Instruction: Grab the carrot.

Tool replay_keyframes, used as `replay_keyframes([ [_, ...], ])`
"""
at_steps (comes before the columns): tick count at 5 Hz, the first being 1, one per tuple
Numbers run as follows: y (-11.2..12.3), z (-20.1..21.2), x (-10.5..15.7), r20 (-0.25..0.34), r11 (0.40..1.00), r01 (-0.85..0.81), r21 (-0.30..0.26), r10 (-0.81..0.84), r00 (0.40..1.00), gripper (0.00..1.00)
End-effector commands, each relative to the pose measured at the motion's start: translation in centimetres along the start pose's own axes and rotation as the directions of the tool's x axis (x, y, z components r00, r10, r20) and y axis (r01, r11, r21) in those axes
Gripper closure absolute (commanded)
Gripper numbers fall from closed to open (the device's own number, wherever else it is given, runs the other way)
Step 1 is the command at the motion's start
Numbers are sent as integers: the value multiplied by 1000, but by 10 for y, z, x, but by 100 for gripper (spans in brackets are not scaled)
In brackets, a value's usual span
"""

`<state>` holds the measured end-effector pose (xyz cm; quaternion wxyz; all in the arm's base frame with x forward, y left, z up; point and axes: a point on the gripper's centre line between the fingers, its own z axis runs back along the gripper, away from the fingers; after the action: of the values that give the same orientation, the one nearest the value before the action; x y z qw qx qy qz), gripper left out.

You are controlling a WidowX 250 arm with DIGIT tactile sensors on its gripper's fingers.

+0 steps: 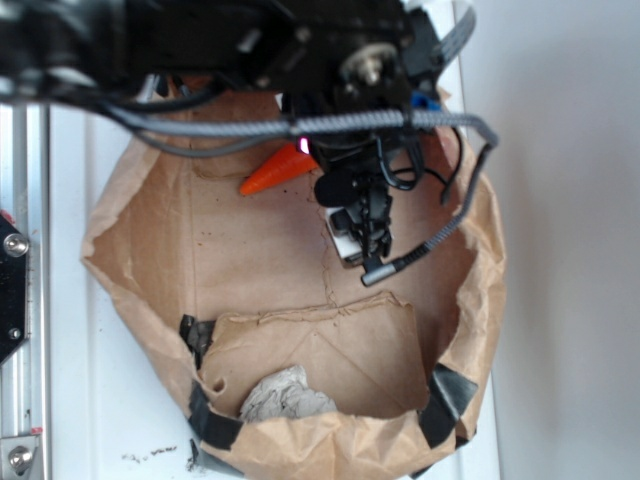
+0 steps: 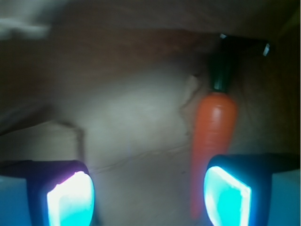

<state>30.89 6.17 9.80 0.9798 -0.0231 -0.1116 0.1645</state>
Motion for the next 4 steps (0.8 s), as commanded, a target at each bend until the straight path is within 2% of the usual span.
replay_keyframes([
  [1, -1, -9, 9, 48, 997, 77, 4, -77, 996, 0],
  [3, 4, -28, 22, 35, 997, 75, 22, -76, 997, 0],
  [4, 2, -37, 24, 64, 997, 52, 63, -56, 996, 0],
])
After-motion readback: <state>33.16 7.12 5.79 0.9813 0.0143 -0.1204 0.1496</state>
